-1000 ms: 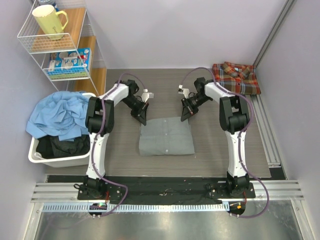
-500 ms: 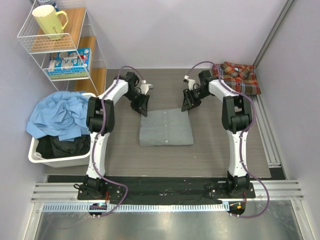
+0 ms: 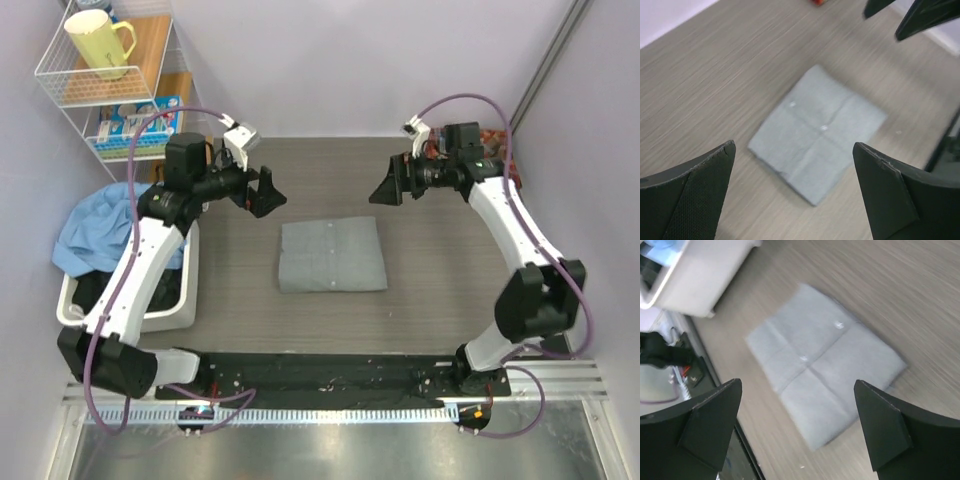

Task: Fold and stack the long sleeve shirts
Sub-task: Fold the shirt

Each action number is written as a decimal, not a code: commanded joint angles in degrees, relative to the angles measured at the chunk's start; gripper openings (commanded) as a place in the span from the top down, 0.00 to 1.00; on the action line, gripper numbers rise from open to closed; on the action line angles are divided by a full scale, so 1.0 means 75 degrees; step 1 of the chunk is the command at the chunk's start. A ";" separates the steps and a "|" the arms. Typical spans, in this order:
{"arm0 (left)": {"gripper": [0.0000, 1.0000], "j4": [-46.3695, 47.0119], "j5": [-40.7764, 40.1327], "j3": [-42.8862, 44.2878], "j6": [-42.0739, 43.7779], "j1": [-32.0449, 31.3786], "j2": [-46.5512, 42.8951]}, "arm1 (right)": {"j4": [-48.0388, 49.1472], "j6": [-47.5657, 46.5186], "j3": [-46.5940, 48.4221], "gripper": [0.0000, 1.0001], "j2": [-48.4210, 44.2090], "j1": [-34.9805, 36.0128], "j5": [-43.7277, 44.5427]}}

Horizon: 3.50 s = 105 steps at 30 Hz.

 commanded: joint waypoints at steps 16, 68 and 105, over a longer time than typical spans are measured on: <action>0.00 0.5209 0.2067 -0.5339 -0.5890 -0.2177 -0.0055 | 0.2851 0.2408 -0.3745 0.00 -0.0009 0.2242 -0.1811; 0.00 0.3461 0.2469 -0.3022 -0.5691 -0.1356 0.3241 | -0.3184 -0.1931 -0.0137 0.00 0.3055 0.0203 -0.1684; 0.00 0.4909 0.2898 -0.1003 -0.6291 -0.0524 0.6054 | 0.1976 0.3065 0.0248 0.00 0.4914 -0.0125 -0.1694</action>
